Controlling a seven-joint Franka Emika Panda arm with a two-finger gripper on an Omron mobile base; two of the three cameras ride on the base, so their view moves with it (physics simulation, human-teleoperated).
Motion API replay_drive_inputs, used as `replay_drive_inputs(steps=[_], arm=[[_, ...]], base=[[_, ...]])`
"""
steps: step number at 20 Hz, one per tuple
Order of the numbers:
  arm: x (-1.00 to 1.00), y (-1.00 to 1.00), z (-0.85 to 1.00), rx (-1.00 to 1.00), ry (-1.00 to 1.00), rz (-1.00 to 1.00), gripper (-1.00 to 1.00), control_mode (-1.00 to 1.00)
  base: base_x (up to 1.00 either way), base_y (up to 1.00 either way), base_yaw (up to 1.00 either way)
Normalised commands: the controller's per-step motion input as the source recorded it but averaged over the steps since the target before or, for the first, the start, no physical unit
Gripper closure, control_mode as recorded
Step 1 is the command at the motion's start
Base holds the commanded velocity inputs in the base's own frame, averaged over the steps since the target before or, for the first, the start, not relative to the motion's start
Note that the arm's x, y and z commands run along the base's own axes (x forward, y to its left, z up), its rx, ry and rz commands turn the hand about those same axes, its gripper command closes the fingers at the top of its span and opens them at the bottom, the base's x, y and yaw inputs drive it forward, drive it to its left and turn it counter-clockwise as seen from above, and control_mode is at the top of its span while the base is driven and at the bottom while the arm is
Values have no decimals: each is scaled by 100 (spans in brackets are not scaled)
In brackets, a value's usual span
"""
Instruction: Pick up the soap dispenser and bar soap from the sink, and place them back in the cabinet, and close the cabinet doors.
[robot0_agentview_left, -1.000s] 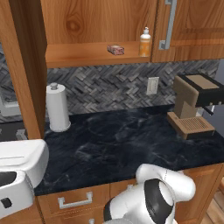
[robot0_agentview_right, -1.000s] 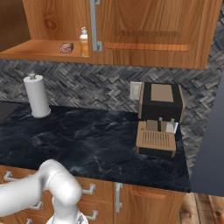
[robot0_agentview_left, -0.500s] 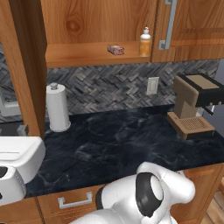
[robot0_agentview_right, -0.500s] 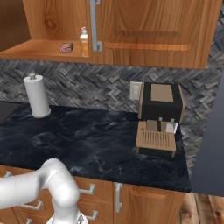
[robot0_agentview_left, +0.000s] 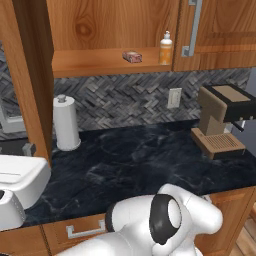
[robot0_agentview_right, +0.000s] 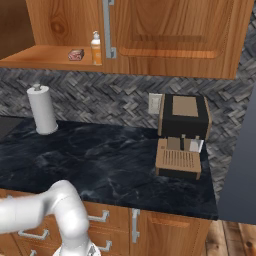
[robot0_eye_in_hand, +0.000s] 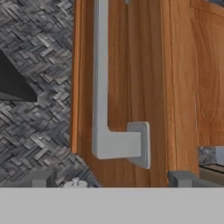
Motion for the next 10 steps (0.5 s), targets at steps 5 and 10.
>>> replay_drive_inputs(steps=[5, 10], arm=[[21, 0, -8, 0, 0, -7, -100, -100], [26, 0, -5, 0, 0, -6, -100, -100]], base=[[0, 0, 0], [0, 0, 0]])
